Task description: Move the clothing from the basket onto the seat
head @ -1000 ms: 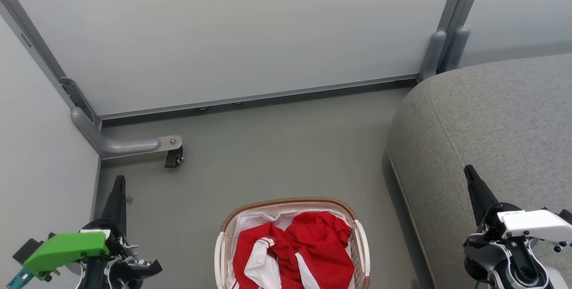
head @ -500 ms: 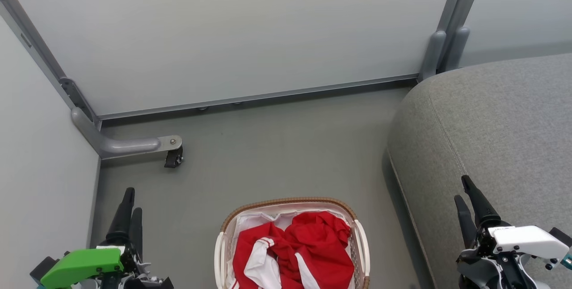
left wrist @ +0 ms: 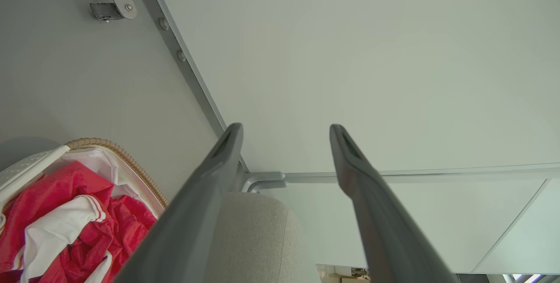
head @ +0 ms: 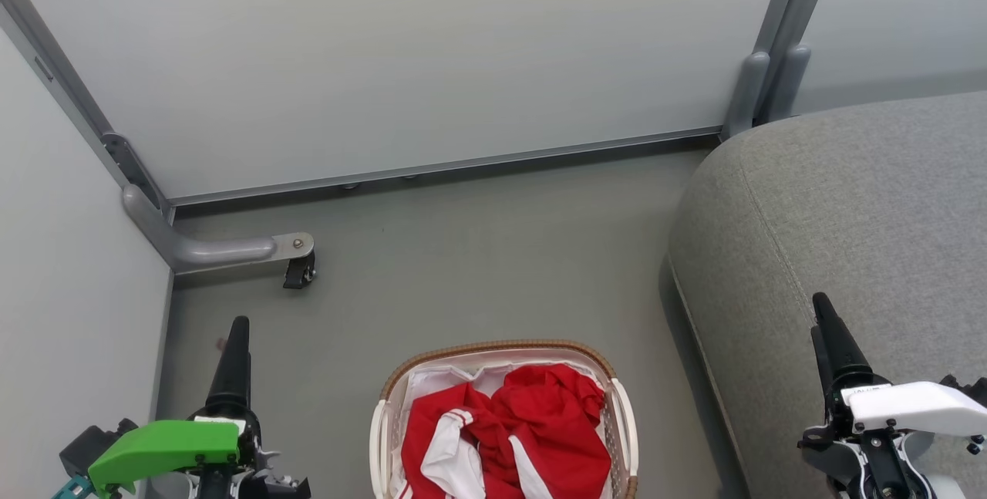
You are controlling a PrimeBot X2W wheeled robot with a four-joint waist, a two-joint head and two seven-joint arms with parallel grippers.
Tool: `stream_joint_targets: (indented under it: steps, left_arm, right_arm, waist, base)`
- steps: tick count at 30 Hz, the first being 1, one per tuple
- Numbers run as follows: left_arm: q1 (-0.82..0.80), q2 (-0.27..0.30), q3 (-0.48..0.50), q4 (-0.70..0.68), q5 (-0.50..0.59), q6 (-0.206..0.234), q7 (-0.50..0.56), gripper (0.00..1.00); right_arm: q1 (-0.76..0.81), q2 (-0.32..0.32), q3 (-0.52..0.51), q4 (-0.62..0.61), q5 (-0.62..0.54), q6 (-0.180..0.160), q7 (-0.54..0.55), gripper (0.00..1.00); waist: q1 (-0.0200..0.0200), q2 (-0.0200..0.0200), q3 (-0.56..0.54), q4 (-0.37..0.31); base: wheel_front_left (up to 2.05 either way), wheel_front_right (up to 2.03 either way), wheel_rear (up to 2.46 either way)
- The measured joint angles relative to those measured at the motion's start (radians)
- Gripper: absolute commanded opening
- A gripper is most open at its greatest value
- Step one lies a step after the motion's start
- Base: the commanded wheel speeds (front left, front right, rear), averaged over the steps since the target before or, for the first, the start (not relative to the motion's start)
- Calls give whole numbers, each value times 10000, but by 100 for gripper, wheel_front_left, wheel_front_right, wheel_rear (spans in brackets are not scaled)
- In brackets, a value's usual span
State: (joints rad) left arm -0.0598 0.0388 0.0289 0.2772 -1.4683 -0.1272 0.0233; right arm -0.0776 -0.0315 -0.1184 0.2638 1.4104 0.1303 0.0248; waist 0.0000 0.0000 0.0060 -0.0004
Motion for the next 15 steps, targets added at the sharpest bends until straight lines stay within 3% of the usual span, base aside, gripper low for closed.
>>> stream_joint_targets:
  steps: [15]
  left_arm:
    - [-16, 10, -500, -922, 3154, 311, -571, 100]
  right_arm:
    - [76, -29, 297, -1170, -4054, 0, -583, 100]
  waist:
    - [0, 0, 44, 19]
  base:
    - [0, 0, 0]
